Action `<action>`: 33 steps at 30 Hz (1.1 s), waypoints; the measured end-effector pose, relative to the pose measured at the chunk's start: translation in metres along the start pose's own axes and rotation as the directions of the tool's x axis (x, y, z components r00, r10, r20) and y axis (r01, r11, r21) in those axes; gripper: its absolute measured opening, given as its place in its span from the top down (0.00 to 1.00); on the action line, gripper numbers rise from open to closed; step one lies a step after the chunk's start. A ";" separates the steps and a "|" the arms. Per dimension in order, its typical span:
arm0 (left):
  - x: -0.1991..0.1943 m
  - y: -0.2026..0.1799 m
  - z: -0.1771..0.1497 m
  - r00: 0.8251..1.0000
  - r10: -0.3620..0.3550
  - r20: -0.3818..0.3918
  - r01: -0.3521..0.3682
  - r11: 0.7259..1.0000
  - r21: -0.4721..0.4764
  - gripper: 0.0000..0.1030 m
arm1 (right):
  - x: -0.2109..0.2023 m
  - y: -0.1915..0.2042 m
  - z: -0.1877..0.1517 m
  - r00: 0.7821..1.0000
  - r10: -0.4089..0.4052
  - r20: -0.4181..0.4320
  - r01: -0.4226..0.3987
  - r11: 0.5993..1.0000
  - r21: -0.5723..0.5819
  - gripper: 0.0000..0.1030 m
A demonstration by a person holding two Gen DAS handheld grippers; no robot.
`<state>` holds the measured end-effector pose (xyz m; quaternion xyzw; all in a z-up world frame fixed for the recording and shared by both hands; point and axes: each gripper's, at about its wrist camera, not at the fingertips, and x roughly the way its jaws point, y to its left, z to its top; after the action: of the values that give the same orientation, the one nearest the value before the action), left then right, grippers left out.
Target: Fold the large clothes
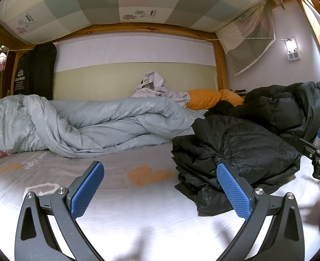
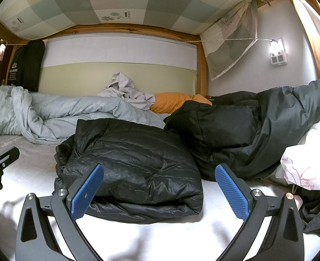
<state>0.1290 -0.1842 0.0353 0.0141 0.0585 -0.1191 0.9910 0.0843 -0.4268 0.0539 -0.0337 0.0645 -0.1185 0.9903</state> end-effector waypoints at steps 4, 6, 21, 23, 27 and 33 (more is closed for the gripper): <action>0.000 0.000 0.000 1.000 0.001 0.002 -0.001 1.000 0.004 0.00 | 0.000 0.000 0.000 1.000 -0.001 0.001 0.001 1.000 0.000 0.00; 0.001 0.001 0.000 1.000 0.001 0.004 -0.001 1.000 0.006 0.00 | 0.000 0.000 0.000 1.000 -0.001 0.000 0.001 1.000 0.000 0.00; 0.000 0.001 -0.001 1.000 0.001 0.005 -0.001 1.000 0.007 0.00 | -0.001 0.000 0.000 1.000 -0.002 -0.001 0.002 1.000 0.001 0.00; 0.000 0.001 -0.001 1.000 0.001 0.005 -0.001 1.000 0.006 0.00 | 0.000 0.000 0.000 1.000 -0.002 0.000 0.002 1.000 0.001 0.00; 0.001 0.002 -0.001 1.000 0.001 0.006 -0.001 1.000 0.006 0.00 | -0.001 0.001 0.000 1.000 -0.002 0.000 0.002 1.000 0.002 0.00; 0.000 0.001 -0.001 1.000 0.001 0.006 -0.001 1.000 0.006 0.00 | -0.001 0.001 0.000 1.000 -0.002 -0.001 0.002 1.000 0.001 0.00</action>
<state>0.1293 -0.1834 0.0343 0.0168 0.0554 -0.1191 0.9912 0.0838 -0.4260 0.0542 -0.0330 0.0646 -0.1197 0.9902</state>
